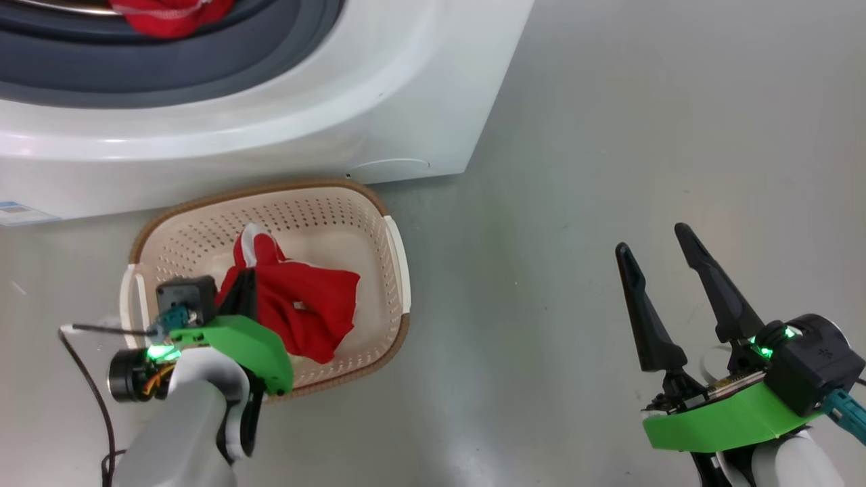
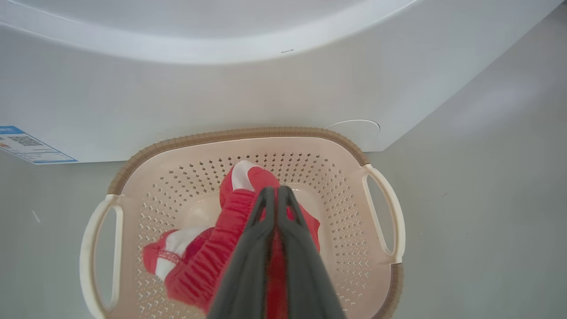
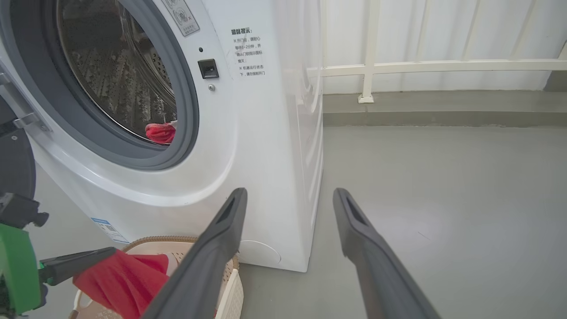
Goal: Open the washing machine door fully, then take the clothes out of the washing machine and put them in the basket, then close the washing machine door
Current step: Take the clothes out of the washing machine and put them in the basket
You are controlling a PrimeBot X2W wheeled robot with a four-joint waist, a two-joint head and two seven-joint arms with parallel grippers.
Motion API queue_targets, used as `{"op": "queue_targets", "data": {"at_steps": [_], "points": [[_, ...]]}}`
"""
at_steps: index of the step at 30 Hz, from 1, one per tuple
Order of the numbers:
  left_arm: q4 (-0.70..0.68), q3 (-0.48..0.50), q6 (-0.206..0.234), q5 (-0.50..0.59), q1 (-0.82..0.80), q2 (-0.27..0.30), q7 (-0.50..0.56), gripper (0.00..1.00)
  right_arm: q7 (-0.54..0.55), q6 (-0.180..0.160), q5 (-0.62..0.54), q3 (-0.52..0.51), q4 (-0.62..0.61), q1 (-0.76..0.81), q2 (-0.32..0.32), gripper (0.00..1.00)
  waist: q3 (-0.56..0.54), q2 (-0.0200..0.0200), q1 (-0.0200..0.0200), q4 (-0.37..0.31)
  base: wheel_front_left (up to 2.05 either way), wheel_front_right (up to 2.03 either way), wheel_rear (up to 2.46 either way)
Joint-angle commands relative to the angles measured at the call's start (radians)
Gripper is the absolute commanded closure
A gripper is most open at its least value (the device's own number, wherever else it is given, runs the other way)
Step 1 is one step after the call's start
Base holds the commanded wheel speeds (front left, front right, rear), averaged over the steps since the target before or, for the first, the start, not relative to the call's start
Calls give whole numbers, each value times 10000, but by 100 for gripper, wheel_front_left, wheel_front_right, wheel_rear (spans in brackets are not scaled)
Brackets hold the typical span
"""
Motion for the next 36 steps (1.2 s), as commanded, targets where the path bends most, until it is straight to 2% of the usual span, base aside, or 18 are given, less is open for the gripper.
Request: {"op": "queue_targets", "data": {"at_steps": [1,12,28,29,30,32,36], "points": [[191,258,-131,-55,-314,164,-150,100,-81,48,59,243,-222,-174,-77,0,215,0,0,-99,0,0,0],[2982,256,-732,-250,-1512,-279,-532,100,-146,48,41,337,-132,-385,-77,0,711,0,0,-252,0,0,0],[4814,347,-1143,-522,-2346,-293,-607,100,-200,48,113,596,-58,-759,-77,0,1342,0,0,-686,0,0,0],[4854,346,-1140,-531,-2373,-282,-612,93,-207,48,121,591,-42,-767,-77,0,1353,0,0,-704,0,0,0],[4887,348,-1135,-542,-2398,-274,-620,58,-216,48,129,584,-25,-775,-77,0,1358,0,0,-715,0,0,0],[4940,364,-1089,-567,-2452,-247,-647,0,-230,48,143,569,18,-791,-77,0,1350,0,0,-727,0,0,0],[5016,375,-1121,-643,-2524,-278,-616,0,-270,48,178,566,123,-802,-77,0,1233,0,0,-695,0,0,0]]}}
